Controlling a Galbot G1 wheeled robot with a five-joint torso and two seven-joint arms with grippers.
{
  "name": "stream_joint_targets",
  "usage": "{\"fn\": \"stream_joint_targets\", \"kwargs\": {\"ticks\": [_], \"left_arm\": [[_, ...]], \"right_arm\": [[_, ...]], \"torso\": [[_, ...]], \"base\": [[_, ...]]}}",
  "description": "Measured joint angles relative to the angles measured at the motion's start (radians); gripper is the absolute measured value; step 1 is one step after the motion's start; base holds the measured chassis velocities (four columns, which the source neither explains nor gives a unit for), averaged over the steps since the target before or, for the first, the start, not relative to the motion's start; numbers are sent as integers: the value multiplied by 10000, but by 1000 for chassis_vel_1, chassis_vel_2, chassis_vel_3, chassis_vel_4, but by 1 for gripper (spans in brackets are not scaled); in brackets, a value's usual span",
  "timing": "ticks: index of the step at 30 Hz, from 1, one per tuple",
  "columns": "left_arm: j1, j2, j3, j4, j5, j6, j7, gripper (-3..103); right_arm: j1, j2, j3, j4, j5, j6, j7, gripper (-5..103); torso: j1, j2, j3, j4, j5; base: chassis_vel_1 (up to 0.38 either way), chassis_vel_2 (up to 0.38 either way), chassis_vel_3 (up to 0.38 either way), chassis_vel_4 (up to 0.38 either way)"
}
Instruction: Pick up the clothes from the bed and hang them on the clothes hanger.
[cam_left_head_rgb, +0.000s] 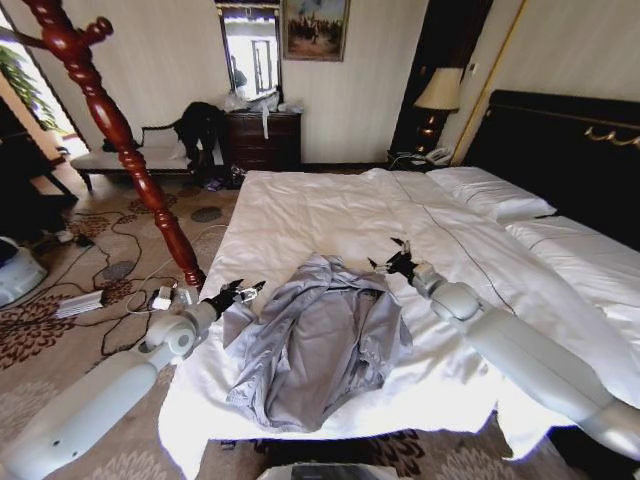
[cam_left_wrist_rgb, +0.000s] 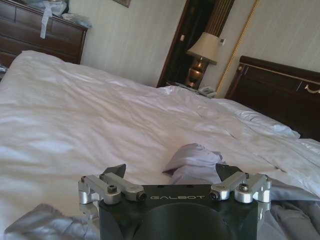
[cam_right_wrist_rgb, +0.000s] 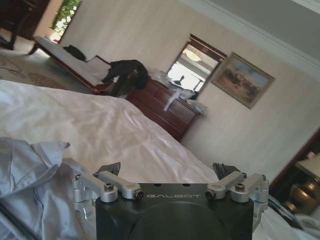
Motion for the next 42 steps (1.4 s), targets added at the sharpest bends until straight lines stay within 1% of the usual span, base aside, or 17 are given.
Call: {"fn": "stream_joint_targets", "kwargs": {"ticks": [1, 2, 3, 4, 5, 6, 8, 12, 19, 23, 25, 28, 31, 34, 35, 39, 42], "left_arm": [[-213, -105, 135, 279, 14, -34, 196, 100], [-213, -105, 135, 279, 14, -34, 196, 100], [-532, -243, 336, 657, 112, -124, 486, 100], [-532, -243, 336, 657, 112, -124, 486, 100], [-739, -342, 487, 909, 255, -241, 700, 100], [-1462, -724, 1075, 1809, 1480, -891, 1453, 100], [-1807, -893, 1469, 2133, 1893, -1105, 1843, 100], [-2329, -1172, 2112, 2509, 1693, -1095, 2352, 100], [-3860, -2212, 3443, 4010, 952, -644, 3117, 100], [-4978, -2967, 4267, 4913, 785, 19, 2322, 100], [-5557, -3433, 4660, 5340, 637, 551, 1363, 100], [-6326, -4005, 5142, 5848, 500, 1104, 499, 101], [-6791, -4281, 5516, 6106, 495, 1519, 29, 100], [-7452, -4712, 6080, 6563, 524, 2487, -572, 96], [-7452, -4712, 6080, 6563, 524, 2487, -572, 96], [-8031, -5274, 6547, 7135, 835, 3833, -731, 100], [-8342, -5633, 6826, 7518, 1000, 4339, -631, 100]], "right_arm": [[-823, -137, 855, 357, 268, 0, 87, 100], [-823, -137, 855, 357, 268, 0, 87, 100], [-1841, -236, 2052, 773, 593, 5, 187, 100], [-1841, -236, 2052, 773, 593, 5, 187, 100], [-2657, -246, 2959, 1067, 825, 6, 241, 100], [-5317, 125, 5587, 1935, 1436, -84, 333, 100], [-6458, 605, 6770, 2445, 1436, -133, 339, 100], [-7979, 1464, 7933, 3222, 1094, -135, 265, 100], [-9732, 2562, 9248, 4279, 566, -6, 141, 100], [-10296, 2968, 9769, 4729, 401, 48, 123, 100], [-10528, 3149, 10023, 4900, 384, 62, 123, 100], [-10707, 3390, 10330, 5086, 386, 74, 141, 100], [-10760, 3528, 10441, 5197, 389, 74, 161, 100], [-10807, 3702, 10508, 5361, 410, 45, 241, 100], [-10807, 3702, 10508, 5361, 410, 45, 241, 100], [-10926, 3902, 10648, 5519, 416, 18, 297, 100], [-10979, 3968, 10711, 5553, 424, 18, 333, 100]], "torso": [[1, -1, 1, -6, 13], [1, -1, 1, -6, 13], [0, 1, 0, 0, 6], [0, 1, 0, 0, 6], [0, 0, 0, 4, -3], [-1, 0, 0, 17, 6], [0, 0, 0, 4, 1], [0, 0, 0, 19, 4], [0, 0, 0, 10, 1], [1, -1, 1, 11, -2], [1, -1, 1, 12, 7], [2, -1, 1, 10, 3], [1, -1, 1, 13, 3], [2, -1, 1, 12, 2], [2, -1, 1, 12, 2], [1, -2, 1, 15, 3], [1, -1, 1, 11, 2]], "base": [[0, 0, 0, 0], [0, 0, 0, 0], [0, 0, 0, 0], [0, 0, 0, 0], [0, 0, 0, 0], [0, 0, 0, 0], [0, 0, 0, 0], [0, 0, 0, 0], [0, 0, 0, 0], [0, 0, 0, 0], [0, 0, 0, 0], [0, 0, 0, 0], [0, 0, 0, 0], [0, 0, 0, 0], [0, 0, 0, 0], [0, 0, 0, 0], [0, 0, 0, 0]]}}
